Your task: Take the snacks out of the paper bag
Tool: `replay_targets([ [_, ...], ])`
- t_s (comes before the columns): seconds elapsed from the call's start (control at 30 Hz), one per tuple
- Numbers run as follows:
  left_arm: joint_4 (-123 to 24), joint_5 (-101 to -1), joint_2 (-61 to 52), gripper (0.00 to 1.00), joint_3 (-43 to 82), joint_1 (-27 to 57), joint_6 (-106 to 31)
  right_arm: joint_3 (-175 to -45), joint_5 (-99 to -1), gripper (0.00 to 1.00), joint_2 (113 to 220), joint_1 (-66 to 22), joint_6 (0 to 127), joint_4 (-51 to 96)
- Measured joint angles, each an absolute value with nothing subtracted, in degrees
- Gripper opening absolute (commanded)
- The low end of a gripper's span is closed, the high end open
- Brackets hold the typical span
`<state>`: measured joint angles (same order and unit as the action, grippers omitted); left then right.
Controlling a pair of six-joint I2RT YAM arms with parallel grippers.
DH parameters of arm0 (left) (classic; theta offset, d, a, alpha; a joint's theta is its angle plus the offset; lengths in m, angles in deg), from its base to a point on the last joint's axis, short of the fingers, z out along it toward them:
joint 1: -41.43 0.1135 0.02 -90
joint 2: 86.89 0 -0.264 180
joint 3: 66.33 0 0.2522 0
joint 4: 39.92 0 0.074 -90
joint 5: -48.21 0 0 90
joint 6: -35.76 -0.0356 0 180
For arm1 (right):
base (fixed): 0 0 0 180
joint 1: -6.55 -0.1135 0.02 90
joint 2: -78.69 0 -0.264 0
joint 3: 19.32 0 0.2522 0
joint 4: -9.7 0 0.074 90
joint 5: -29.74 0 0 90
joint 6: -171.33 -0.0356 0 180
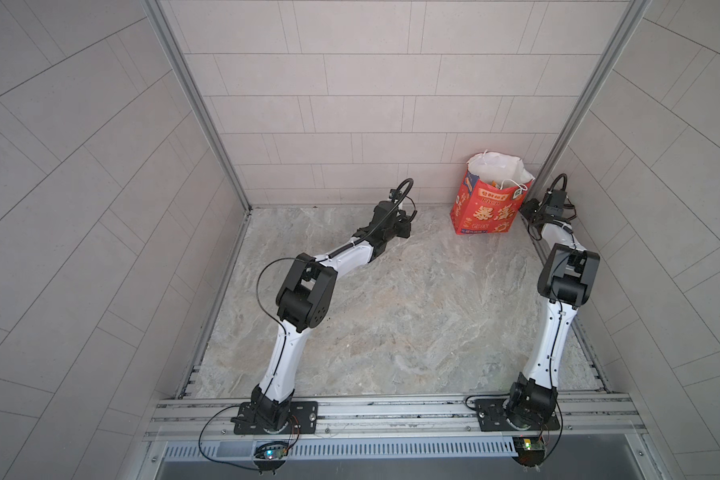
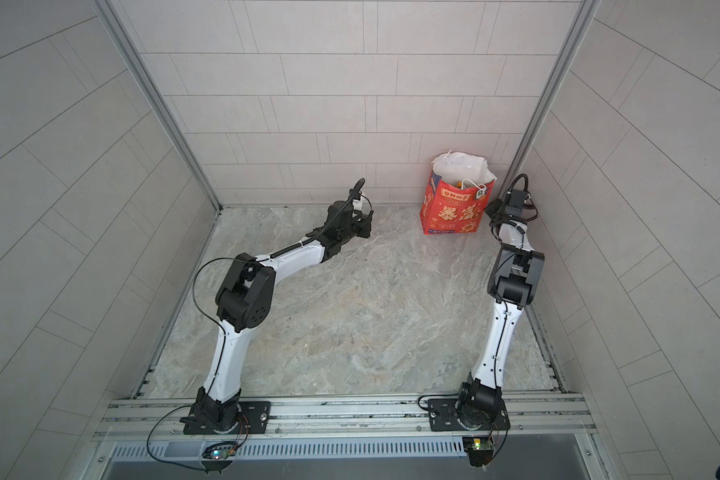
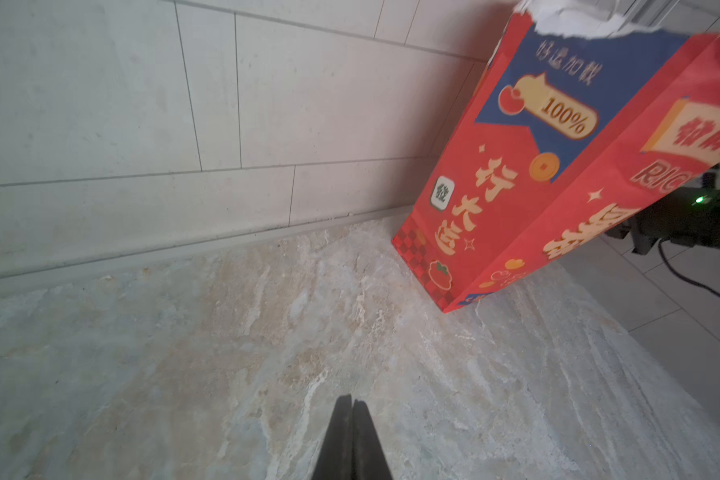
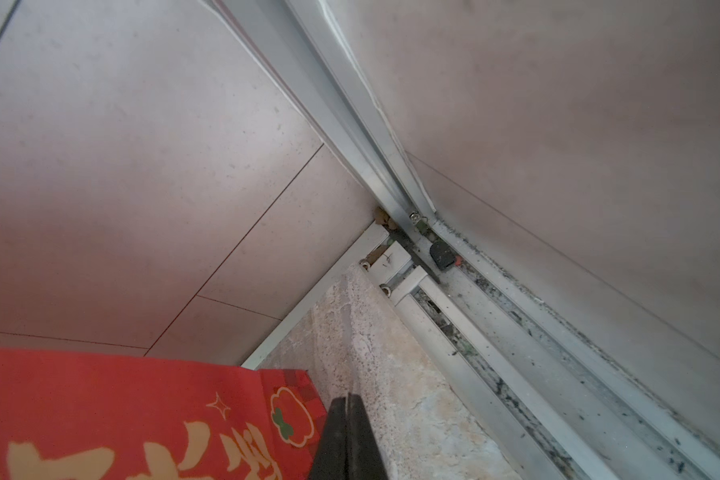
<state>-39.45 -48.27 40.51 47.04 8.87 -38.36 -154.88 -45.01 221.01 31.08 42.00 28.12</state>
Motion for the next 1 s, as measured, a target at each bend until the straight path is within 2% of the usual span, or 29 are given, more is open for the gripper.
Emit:
replay_targets([
  [0.17,-36.4,-47.6,39.7,0.00,46.0,8.9,-37.9,-161.3,-42.5,0.00,223.4,31.4,41.6,29.5],
  [0.4,-42.9,-43.7,39.1,0.00,46.2,8.9,-39.6,-170.3,-38.7,0.00,228.6,31.7,41.2,31.2],
  [0.53,-47.1,-43.0,40.5,0.00,51.9,8.9,-39.5,-174.6,-36.4,0.00,231.9,31.7,41.2,32.0],
  [0.8,-46.5,-44.4,47.2,0.00,62.4,8.9,-38.6,-179.8,-30.4,0.00,237.2,31.7,39.3,29.8],
  [1.0,-48.0,-46.1,51.2,0.00,63.7,9.9,-38.1,-180.5,-24.5,0.01,238.5,31.6,38.9,26.2],
])
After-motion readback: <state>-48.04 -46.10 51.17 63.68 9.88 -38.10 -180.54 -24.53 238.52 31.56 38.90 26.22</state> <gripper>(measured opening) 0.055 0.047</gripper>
